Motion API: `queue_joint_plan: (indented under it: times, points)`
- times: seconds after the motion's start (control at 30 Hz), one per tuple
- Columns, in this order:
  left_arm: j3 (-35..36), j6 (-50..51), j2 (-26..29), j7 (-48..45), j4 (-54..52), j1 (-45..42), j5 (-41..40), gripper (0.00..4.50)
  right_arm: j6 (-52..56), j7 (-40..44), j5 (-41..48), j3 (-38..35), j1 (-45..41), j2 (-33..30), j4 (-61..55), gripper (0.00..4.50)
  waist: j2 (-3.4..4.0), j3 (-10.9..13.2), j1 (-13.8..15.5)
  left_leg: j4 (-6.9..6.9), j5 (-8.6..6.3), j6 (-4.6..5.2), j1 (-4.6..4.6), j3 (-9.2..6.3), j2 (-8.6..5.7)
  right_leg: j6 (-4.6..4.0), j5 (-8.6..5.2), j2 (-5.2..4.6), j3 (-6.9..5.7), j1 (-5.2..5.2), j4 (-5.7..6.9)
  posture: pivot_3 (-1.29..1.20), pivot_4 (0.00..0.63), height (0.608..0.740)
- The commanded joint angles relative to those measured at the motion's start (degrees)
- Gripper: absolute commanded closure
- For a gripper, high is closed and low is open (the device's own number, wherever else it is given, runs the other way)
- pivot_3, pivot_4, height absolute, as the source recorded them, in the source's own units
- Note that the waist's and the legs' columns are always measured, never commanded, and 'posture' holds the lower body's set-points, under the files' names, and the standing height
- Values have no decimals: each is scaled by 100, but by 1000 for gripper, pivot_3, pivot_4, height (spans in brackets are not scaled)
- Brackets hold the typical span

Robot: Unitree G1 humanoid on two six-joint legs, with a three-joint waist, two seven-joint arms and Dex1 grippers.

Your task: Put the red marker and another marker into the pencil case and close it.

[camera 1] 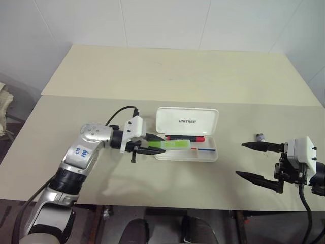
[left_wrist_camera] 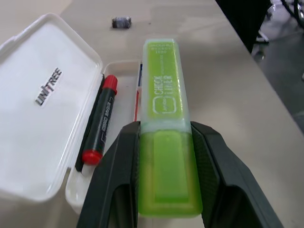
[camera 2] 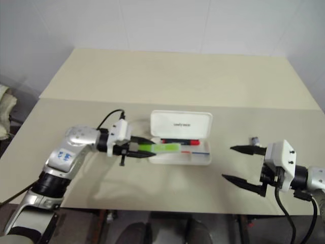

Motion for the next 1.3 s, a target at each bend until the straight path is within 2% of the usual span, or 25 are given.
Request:
queue_joint_plan:
  times: [0.03, 0.37, 0.9, 1.2, 1.23, 1.3]
  points:
    - [-149, -195, -144, 59, 243, -205, 261, 3369, 22, -77, 131, -203, -17, -100, -197, 0, -1, 0, -5, 0, 0, 0, 0, 0, 0, 0, 0, 0, 0, 0, 0, 0, 150, 740]
    - [-378, -263, -618, 251, 629, -359, 681, 3369, 43, -104, 57, 79, -272, -175, -93, 0, -7, 4, 12, 3, 1, 1, -2, -4, -2, 2, 1, 0, 0, 0, -1, 0, 150, 740]
    - [-545, -192, -769, 373, 639, -178, 953, 3369, 88, -475, 104, 382, -413, -77, -356, 0, -7, 4, 45, 7, 1, 2, -3, -4, -2, 3, 2, 0, 1, 1, 0, 0, 150, 740]
    - [-585, -278, -1045, 441, 893, -304, 1013, 284, 110, -666, 133, 475, -380, 5, -523, 0, -7, 4, 125, 10, 2, 3, -3, -4, -3, 3, 2, 0, 1, 1, 1, 0, 150, 740]
    - [-570, -266, -1063, 428, 875, -307, 985, 38, 111, -674, 132, 477, -375, 9, -531, 0, -7, 4, 123, 10, 2, 3, -3, -4, -3, 3, 2, 0, 0, 1, 1, 0, 150, 740]
    - [-508, -211, -1074, 423, 794, -316, 912, 38, 123, -714, 137, 478, -375, 32, -538, 0, -7, 4, 122, 10, 2, 3, -3, -4, -3, 3, 2, 0, 0, 1, 1, 0, 150, 740]
